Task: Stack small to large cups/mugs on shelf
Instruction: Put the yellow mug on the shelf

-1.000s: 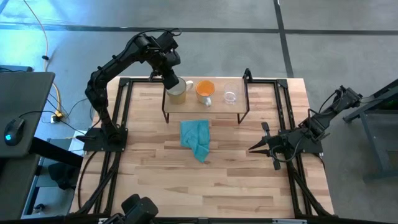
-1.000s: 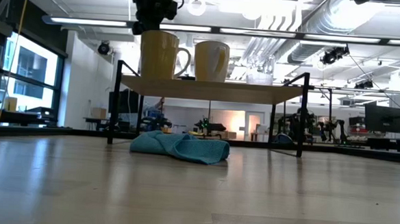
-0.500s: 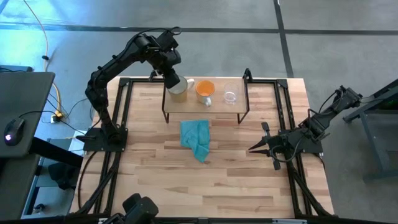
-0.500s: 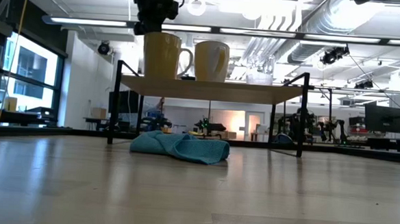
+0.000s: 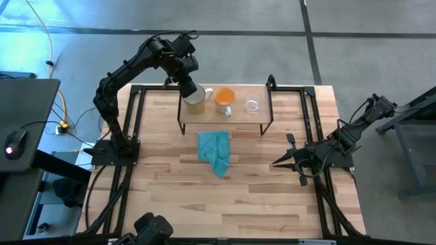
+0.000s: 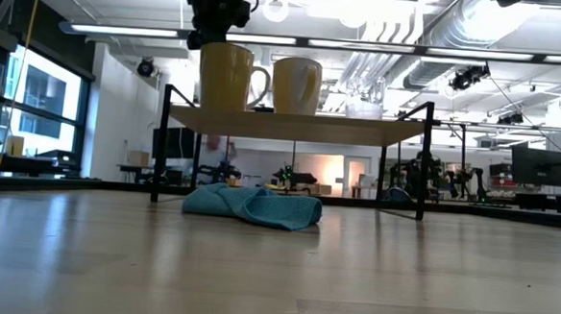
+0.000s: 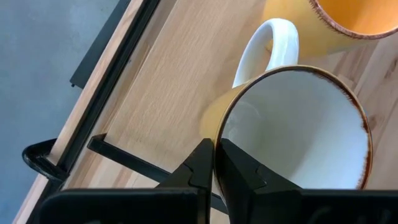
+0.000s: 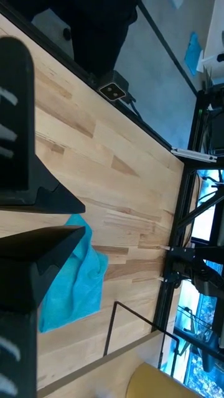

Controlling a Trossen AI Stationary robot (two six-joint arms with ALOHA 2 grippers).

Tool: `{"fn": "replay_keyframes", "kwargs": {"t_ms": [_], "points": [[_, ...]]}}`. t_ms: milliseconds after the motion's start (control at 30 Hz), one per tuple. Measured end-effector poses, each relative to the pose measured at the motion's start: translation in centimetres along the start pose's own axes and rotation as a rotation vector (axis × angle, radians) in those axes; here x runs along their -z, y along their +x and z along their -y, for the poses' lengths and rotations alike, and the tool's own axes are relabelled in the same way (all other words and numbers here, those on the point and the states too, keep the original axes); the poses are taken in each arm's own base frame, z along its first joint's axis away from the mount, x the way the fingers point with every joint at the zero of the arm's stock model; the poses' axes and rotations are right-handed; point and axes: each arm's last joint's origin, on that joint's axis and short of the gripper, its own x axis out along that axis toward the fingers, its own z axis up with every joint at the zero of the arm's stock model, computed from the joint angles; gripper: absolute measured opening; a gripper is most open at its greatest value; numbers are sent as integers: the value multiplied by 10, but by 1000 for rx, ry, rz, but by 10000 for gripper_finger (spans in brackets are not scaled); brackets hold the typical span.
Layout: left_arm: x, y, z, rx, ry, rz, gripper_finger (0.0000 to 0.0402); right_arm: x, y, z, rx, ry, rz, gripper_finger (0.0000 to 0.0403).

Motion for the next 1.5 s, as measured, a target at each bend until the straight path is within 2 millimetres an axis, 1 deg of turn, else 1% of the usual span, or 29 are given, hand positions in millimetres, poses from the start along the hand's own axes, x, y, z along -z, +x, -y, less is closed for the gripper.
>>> {"fn": "replay_keyframes", "kwargs": {"t_ms": [533, 1500], "points": [[0, 0, 1, 33, -2, 0, 15, 0, 0, 0, 0, -2, -4, 33], [0, 0, 0, 7, 10, -3, 15, 0, 0, 0, 0, -2, -4, 33]]}}
